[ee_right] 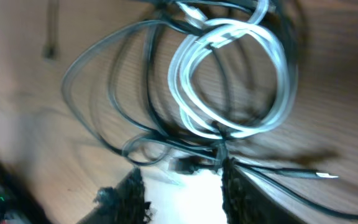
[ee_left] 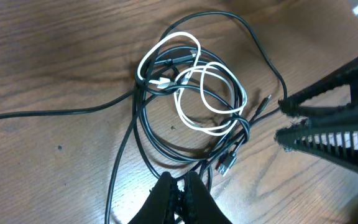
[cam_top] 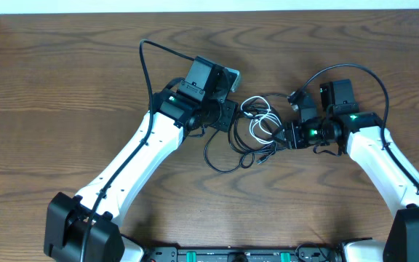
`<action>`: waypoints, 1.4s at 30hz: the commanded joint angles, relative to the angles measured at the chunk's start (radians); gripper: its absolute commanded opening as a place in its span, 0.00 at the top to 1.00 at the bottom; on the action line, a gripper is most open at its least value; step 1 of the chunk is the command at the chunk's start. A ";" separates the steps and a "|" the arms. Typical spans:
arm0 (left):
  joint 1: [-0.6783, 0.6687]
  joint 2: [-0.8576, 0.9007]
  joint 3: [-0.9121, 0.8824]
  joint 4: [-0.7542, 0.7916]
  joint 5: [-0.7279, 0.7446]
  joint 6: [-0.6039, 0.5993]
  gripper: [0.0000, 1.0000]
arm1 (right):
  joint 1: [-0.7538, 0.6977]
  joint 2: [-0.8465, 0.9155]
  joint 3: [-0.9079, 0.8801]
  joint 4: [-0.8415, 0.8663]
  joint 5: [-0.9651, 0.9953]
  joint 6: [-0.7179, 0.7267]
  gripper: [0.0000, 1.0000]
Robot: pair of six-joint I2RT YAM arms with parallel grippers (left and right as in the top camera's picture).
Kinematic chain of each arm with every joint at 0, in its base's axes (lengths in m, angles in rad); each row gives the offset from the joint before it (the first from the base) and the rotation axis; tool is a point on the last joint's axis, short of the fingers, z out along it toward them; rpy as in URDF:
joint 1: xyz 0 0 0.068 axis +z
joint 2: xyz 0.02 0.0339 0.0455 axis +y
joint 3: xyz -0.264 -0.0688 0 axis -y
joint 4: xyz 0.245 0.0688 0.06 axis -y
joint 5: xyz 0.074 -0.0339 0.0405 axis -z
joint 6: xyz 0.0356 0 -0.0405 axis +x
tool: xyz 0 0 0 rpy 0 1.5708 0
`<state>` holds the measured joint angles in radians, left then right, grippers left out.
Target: Untangle cables
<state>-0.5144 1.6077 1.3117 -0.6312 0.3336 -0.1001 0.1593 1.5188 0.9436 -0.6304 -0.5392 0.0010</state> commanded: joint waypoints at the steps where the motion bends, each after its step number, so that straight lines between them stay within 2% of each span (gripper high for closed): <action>1: 0.000 0.006 0.014 0.007 -0.006 0.016 0.92 | 0.003 0.001 0.008 -0.006 0.088 -0.089 0.52; 7: 0.000 0.006 0.014 0.011 -0.006 0.016 0.92 | 0.027 0.047 0.008 -0.006 0.088 -0.119 0.51; 11: 0.000 0.006 0.014 0.011 -0.006 0.016 0.92 | 0.055 0.094 0.008 0.004 0.088 -0.130 0.58; 14: 0.000 0.006 0.014 0.011 -0.006 0.016 0.92 | 0.073 0.129 0.008 0.022 0.089 -0.130 0.60; 19: 0.000 0.006 0.014 0.011 -0.006 0.016 0.92 | 0.092 0.171 0.008 0.043 0.093 -0.130 0.74; 29: 0.000 0.006 0.014 0.011 -0.006 0.016 0.92 | 0.091 0.190 0.008 0.068 0.148 -0.130 0.70; 35: 0.000 0.006 0.014 0.011 -0.006 0.016 0.92 | 0.094 0.196 0.008 0.072 0.147 -0.130 0.74; 42: 0.000 0.006 0.014 0.011 -0.006 0.016 0.92 | 0.120 0.201 0.008 0.083 0.148 -0.141 0.74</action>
<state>-0.5144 1.6077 1.3117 -0.6212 0.3340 -0.0998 0.2615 1.6974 0.9436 -0.5541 -0.3912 -0.1215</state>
